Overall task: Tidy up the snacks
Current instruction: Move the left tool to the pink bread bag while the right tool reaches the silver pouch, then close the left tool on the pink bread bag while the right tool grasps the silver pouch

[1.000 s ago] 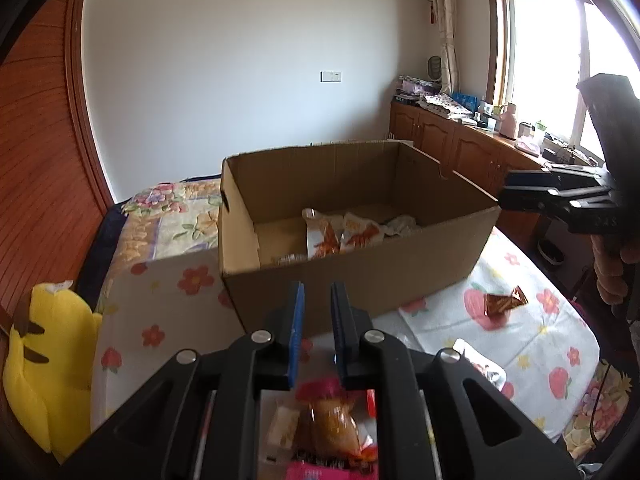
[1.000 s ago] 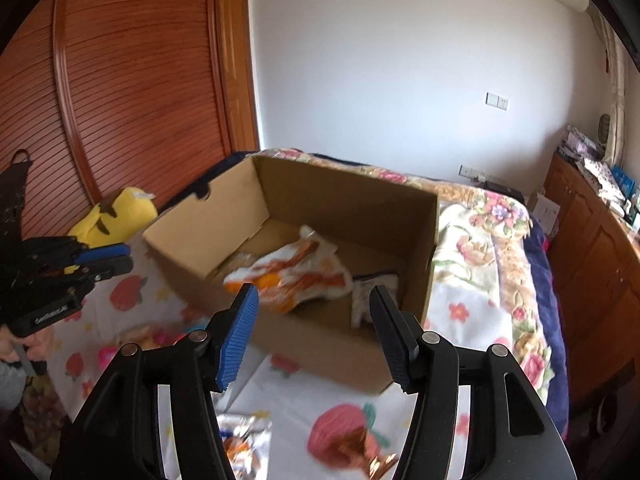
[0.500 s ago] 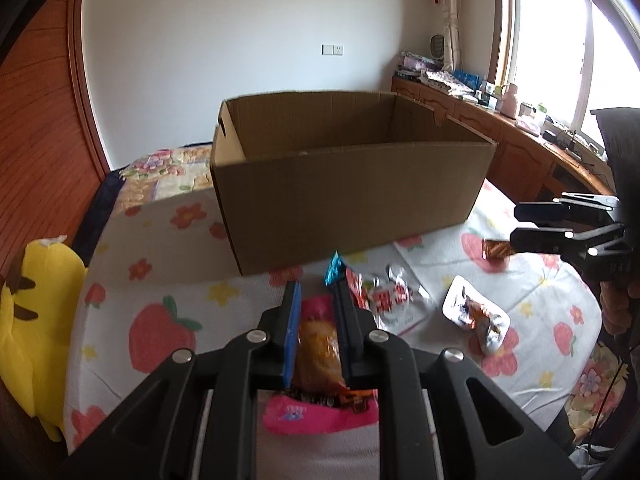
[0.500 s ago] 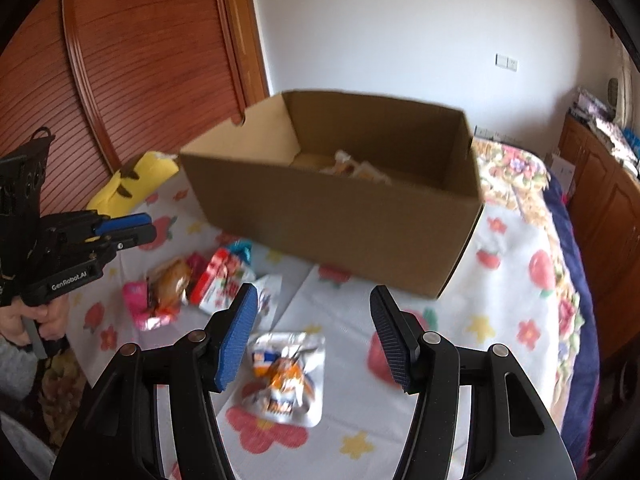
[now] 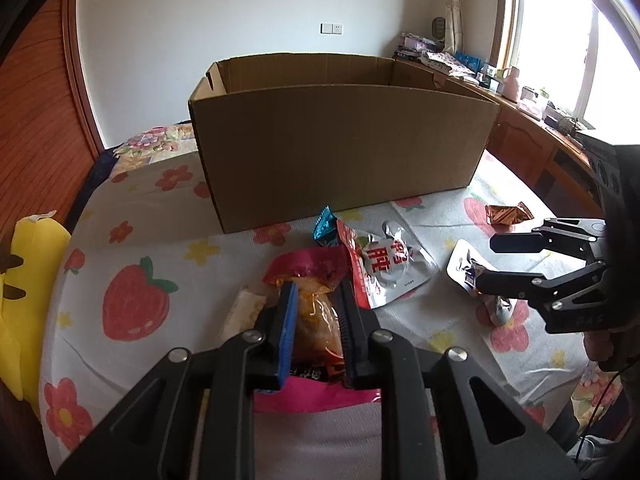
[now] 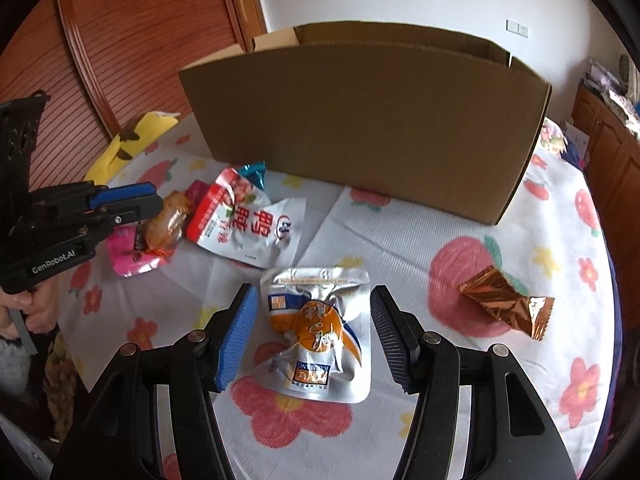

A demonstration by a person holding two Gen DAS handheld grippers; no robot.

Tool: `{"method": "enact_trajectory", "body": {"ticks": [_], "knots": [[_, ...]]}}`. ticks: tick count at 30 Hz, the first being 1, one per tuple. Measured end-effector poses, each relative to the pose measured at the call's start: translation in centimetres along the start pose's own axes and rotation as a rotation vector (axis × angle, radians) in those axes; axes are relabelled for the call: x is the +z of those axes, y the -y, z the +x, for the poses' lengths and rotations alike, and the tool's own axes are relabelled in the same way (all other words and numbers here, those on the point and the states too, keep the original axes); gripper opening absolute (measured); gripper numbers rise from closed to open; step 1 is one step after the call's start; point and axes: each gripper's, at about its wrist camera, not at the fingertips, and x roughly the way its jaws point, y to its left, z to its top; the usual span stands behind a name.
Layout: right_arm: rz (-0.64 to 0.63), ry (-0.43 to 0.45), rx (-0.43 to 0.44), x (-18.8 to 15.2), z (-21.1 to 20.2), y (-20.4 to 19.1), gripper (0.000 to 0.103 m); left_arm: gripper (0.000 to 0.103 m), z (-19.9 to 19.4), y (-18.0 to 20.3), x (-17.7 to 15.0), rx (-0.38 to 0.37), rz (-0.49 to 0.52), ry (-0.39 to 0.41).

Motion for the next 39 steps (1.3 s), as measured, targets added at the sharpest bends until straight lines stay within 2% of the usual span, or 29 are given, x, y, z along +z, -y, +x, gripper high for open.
{"method": "enact_trajectory", "body": {"ticks": [8,14,20,24,27,33,39], "knots": [[-0.049,-0.032,-0.039,-0.9,1.5,-0.3,0.062,0.028,0.6,0.4,0.1,0.021,0.022,-0.004],[-0.101,-0.020,-0.079,-1.5,1.8,-1.0,0.064,0.035,1.6,0.8,0.1,0.088,0.068,-0.016],[-0.098,-0.013,-0.079,-1.6,1.7,-1.0,0.064,0.038,2.3,0.8,0.3,0.100,0.080,-0.010],[-0.100,-0.011,-0.083,-1.7,1.5,-1.0,0.065,0.045,2.7,1.5,0.3,0.119,0.116,-0.004],[-0.100,-0.011,-0.082,-1.6,1.8,-1.4,0.065,0.045,2.6,1.8,0.3,0.124,0.116,0.000],[-0.100,-0.011,-0.082,-1.6,1.8,-1.4,0.065,0.045,1.6,1.3,1.0,0.068,0.062,0.009],[-0.100,-0.011,-0.082,-1.6,1.8,-1.4,0.065,0.045,1.1,1.3,1.9,0.094,0.093,0.030]]}}
